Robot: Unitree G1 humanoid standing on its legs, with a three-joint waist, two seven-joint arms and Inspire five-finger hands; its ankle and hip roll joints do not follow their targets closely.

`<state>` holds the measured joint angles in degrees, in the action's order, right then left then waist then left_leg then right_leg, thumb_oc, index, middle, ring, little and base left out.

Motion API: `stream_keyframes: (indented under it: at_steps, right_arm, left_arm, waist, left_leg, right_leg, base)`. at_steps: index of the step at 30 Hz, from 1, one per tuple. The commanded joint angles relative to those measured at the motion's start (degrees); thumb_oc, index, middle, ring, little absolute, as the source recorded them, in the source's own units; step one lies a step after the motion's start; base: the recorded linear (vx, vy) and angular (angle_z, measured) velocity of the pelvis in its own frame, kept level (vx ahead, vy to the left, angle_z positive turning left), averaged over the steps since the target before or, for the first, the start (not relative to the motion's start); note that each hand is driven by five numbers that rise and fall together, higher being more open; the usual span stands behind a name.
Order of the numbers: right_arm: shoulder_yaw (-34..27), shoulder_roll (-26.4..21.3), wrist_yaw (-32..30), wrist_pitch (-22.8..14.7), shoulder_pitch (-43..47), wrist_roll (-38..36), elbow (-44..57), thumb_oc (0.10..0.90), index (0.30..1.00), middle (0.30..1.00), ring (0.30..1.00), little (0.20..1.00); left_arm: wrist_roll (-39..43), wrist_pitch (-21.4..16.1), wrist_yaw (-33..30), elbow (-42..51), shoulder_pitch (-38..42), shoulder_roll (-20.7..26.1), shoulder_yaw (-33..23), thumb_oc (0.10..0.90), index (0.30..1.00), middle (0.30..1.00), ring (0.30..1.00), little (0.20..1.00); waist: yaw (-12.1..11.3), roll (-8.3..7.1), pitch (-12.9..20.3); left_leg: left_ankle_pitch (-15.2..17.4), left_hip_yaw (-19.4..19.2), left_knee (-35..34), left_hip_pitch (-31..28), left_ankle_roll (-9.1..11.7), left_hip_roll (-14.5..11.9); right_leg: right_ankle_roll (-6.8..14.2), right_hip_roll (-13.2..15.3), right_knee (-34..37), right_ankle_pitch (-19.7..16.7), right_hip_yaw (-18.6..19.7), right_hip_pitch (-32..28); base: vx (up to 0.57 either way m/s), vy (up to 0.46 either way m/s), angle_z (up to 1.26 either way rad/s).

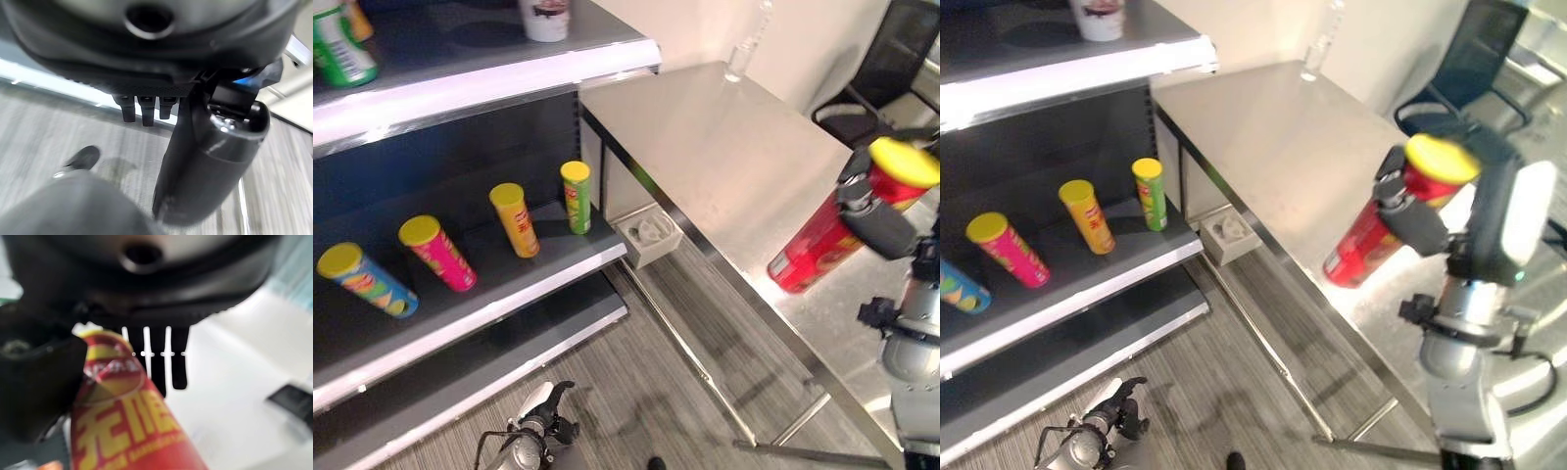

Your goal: Put the goods on the table back onto the shelves and tidy them up.

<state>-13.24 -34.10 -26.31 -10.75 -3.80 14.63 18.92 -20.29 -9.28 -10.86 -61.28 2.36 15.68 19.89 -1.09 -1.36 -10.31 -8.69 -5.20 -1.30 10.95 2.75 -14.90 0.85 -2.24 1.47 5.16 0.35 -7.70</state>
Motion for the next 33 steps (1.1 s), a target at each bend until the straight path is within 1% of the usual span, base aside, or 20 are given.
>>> stream_keyframes:
  at_steps: [1,3,4,6,7,8,10,11,15,17,19,22,24,25,26,27,29,31,32,33]
  right_arm:
    - [-5.6,-1.4,0.2,-6.0,5.4,0.3,8.5,0.400,0.300,0.300,0.300,0.300]
    - [-4.5,-0.4,1.7,-7.0,4.1,1.0,10.3,0.400,0.300,0.300,0.300,0.300]
    - [-2.7,0.3,2.6,-8.2,3.1,2.4,12.0,0.400,0.300,0.300,0.300,0.300]
    - [-1.7,0.5,3.0,-8.6,2.4,3.3,12.9,0.400,0.300,0.300,0.300,0.300]
    - [-1.7,0.5,3.0,-8.6,2.4,3.3,12.9,0.400,0.300,0.300,0.300,0.300]
    - [1.0,1.1,3.7,-9.6,1.0,4.9,15.0,0.400,0.300,0.300,0.300,0.300]
    - [4.0,1.2,4.1,-9.7,-0.2,5.2,15.4,0.400,0.300,0.300,0.300,0.300]
    - [8.0,1.6,4.5,-10.1,-2.0,4.0,14.9,0.400,0.300,0.300,0.300,0.300]
    - [12.1,0.0,3.0,-9.1,-2.5,8.3,14.8,0.400,0.300,0.300,0.300,0.300]
    - [14.7,-1.1,1.2,-8.0,-1.4,11.4,14.2,0.400,0.300,0.300,0.300,0.300]
    - [16.1,-1.2,0.0,-7.2,-0.9,13.7,13.5,0.400,0.300,0.300,0.300,0.300]
    - [16.9,-0.5,-2.3,-4.7,-1.0,17.2,11.9,0.400,0.300,0.300,0.300,0.300]
    - [17.6,0.0,-2.7,-4.1,-1.0,17.9,11.2,0.400,0.300,0.300,0.300,0.300]
    - [18.6,0.9,-3.1,-3.4,-0.7,18.2,10.5,0.400,0.300,0.300,0.300,0.300]
    - [19.5,2.3,-3.6,-2.1,-0.7,19.1,9.8,0.400,0.300,0.300,0.300,0.300]
    - [19.5,2.4,-3.6,-2.1,-0.6,19.1,9.8,0.400,0.300,0.300,0.300,0.300]
    - [20.6,3.3,-4.6,-0.7,-0.1,20.1,8.4,0.400,0.300,0.300,0.300,0.300]
    - [21.5,3.5,-5.0,-0.3,1.2,20.2,7.9,0.400,0.300,0.300,0.300,0.300]
    - [22.4,4.2,-5.1,-0.1,2.5,20.4,7.5,0.400,0.300,0.300,0.300,0.300]
    - [22.2,4.0,-5.0,-0.4,2.3,20.3,7.4,0.400,0.300,0.300,0.300,0.300]
  left_arm:
    - [2.9,1.2,-1.5,-5.9,-1.9,0.3,-2.6,0.800,0.900,0.900,0.900,0.900]
    - [2.0,0.9,-1.9,-7.7,-2.1,-0.4,-3.0,0.800,0.900,0.900,0.900,0.900]
    - [-0.9,0.7,-2.0,-8.6,-2.5,-0.6,-1.8,0.800,0.900,0.900,0.900,0.900]
    - [-1.8,0.6,-1.9,-8.5,-2.7,-0.7,-1.4,0.800,0.900,0.900,0.900,0.900]
    - [-1.8,0.6,-1.9,-8.5,-2.7,-0.7,-1.4,0.800,0.900,0.900,0.900,0.900]
    - [-3.1,0.6,-2.1,-8.3,-2.6,-1.1,-0.6,0.800,0.900,0.900,0.900,0.900]
    - [-3.5,0.5,-2.7,-7.3,-1.8,-1.3,0.3,0.800,0.900,0.900,0.900,0.900]
    - [-4.3,0.2,-4.0,-5.4,-0.6,-2.1,2.4,0.800,0.900,0.900,0.900,0.900]
    - [-6.5,-0.8,-5.0,-0.4,1.9,-2.1,6.9,0.800,0.900,0.900,0.900,0.900]
    - [-7.5,-1.3,-5.3,2.3,3.5,-2.1,9.5,0.800,0.900,0.900,0.900,0.900]
    - [-9.5,-1.7,-5.3,3.4,4.1,-2.1,11.8,0.800,0.900,0.900,0.900,0.900]
    - [-10.7,-1.4,-5.3,3.1,5.1,-1.8,13.7,0.800,0.900,0.900,0.900,0.900]
    - [-10.0,-0.9,-5.6,2.0,4.7,-1.8,12.6,0.800,0.900,0.900,0.900,0.900]
    - [-8.9,-0.1,-6.4,-0.4,3.8,-2.0,10.6,0.800,0.900,0.900,0.900,0.900]
    - [-8.2,1.1,-7.4,-3.6,3.0,-2.1,7.5,0.800,0.900,0.900,0.900,0.900]
    - [-8.2,1.1,-7.4,-3.6,3.0,-2.1,7.5,0.800,0.900,0.900,0.900,0.900]
    - [-7.3,1.9,-8.1,-5.5,1.5,-1.3,4.3,0.800,0.900,0.900,0.900,0.900]
    - [-6.5,2.2,-8.4,-5.7,1.1,-0.8,3.0,0.800,0.900,0.900,0.900,0.900]
    - [-6.1,2.5,-8.3,-5.7,0.4,0.0,2.2,0.800,0.900,0.900,0.900,0.900]
    - [-6.2,2.4,-7.9,-5.6,0.2,0.4,2.1,0.800,0.900,0.900,0.900,0.900]
  waist:
    - [-2.8,-3.42,1.7]
    - [-1.7,-3.62,2.2]
    - [-0.4,-3.92,3.2]
    - [0.0,-3.74,3.5]
    - [0.0,-3.74,3.6]
    - [1.6,-2.94,4.4]
    - [2.9,-2.22,5.2]
    - [4.7,-1.01,5.9]
    - [5.4,0.06,6.4]
    - [5.2,0.58,5.9]
    - [5.4,1.48,5.6]
    - [5.5,1.99,4.5]
    - [5.1,1.78,4.2]
    - [4.8,1.22,3.7]
    - [4.4,0.11,2.9]
    - [4.3,-0.01,3.0]
    - [3.5,-0.50,0.5]
    - [3.0,-0.76,-0.5]
    - [2.7,-0.14,-1.2]
    - [2.9,-0.21,-1.3]
  left_leg:
    - [5.2,-3.4,3.7,1.0,2.5,1.6]
    - [7.2,-3.0,9.3,-0.9,2.4,2.6]
    - [12.0,-4.1,13.6,-5.6,1.7,3.1]
    - [12.8,-4.5,15.1,-7.4,1.3,2.6]
    - [12.7,-4.5,15.1,-7.4,1.3,2.6]
    - [12.5,-5.1,16.1,-11.9,1.2,1.1]
    - [11.1,-5.8,15.0,-14.8,1.5,-0.7]
    - [8.3,-6.4,13.2,-17.8,3.2,-3.7]
    - [5.6,-5.6,10.2,-18.5,5.0,-5.8]
    - [6.1,-4.9,8.7,-17.9,6.0,-5.8]
    - [9.6,-5.9,6.0,-18.8,7.1,-5.3]
    - [13.9,-7.3,1.7,-19.5,7.5,-2.7]
    - [14.9,-7.5,0.6,-19.8,7.2,-1.5]
    - [15.6,-7.4,-0.3,-20.1,6.4,0.3]
    - [16.0,-7.9,-1.6,-20.7,4.8,4.2]
    - [16.0,-7.9,-1.7,-20.7,4.7,4.3]
    - [16.4,-8.9,-3.0,-21.7,3.0,7.5]
    - [15.9,-9.5,-3.2,-21.5,2.2,8.4]
    - [15.9,-10.1,-3.5,-21.0,1.2,9.4]
    - [15.6,-9.9,-3.5,-20.1,0.4,10.3]
  right_leg:
    - [4.8,6.0,-10.3,4.2,2.9,5.4]
    - [4.8,6.5,-8.1,2.4,1.6,5.8]
    - [4.7,7.0,-7.0,1.5,0.6,6.8]
    - [4.7,6.9,-6.7,1.2,0.3,7.1]
    - [4.7,6.9,-6.6,1.1,0.3,7.1]
    - [4.7,6.7,-6.9,0.9,-0.3,8.3]
    - [5.1,7.2,-7.0,0.4,-0.9,9.5]
    - [5.4,7.5,-7.1,0.1,-1.8,10.2]
    - [6.4,9.0,-6.1,-1.4,-2.8,11.4]
    - [7.2,10.3,-5.5,-3.0,-3.4,12.2]
    - [8.5,12.4,-4.6,-4.8,-4.4,12.9]
    - [10.8,16.0,-3.0,-8.7,-6.2,14.5]
    - [11.6,17.1,-2.4,-10.2,-6.5,14.8]
    - [12.8,18.7,-1.4,-12.5,-6.8,15.3]
    - [13.9,21.2,0.5,-17.4,-5.8,16.0]
    - [13.9,21.3,0.5,-17.5,-5.7,16.1]
    - [14.1,22.5,1.4,-24.1,-4.8,18.5]
    - [14.1,22.3,1.7,-24.9,-5.2,19.9]
    - [14.1,20.4,0.9,-21.8,-5.5,20.1]
    - [13.6,18.7,-1.0,-19.4,-3.2,19.8]
  base:
    - [-0.47,-0.162,0.82]
    - [-0.33,-0.057,0.21]
    - [-0.24,-0.021,0.00]
    - [-0.11,0.012,0.16]
    - [-0.14,0.102,0.31]
    - [-0.15,0.146,0.26]
    - [-0.21,0.280,0.18]
    - [-0.17,0.271,0.39]
    - [-0.17,0.249,0.45]
    - [-0.22,0.334,0.30]
    - [-0.29,0.428,0.38]
    - [-0.27,0.410,0.49]
    - [-0.16,0.286,0.38]
    - [-0.21,0.426,0.27]
    - [-0.21,0.427,0.35]
    - [-0.23,0.491,0.24]
    - [-0.25,0.393,0.01]
    - [-0.24,0.261,-0.23]
    - [-0.21,0.311,-0.23]
    - [-0.26,0.423,0.03]
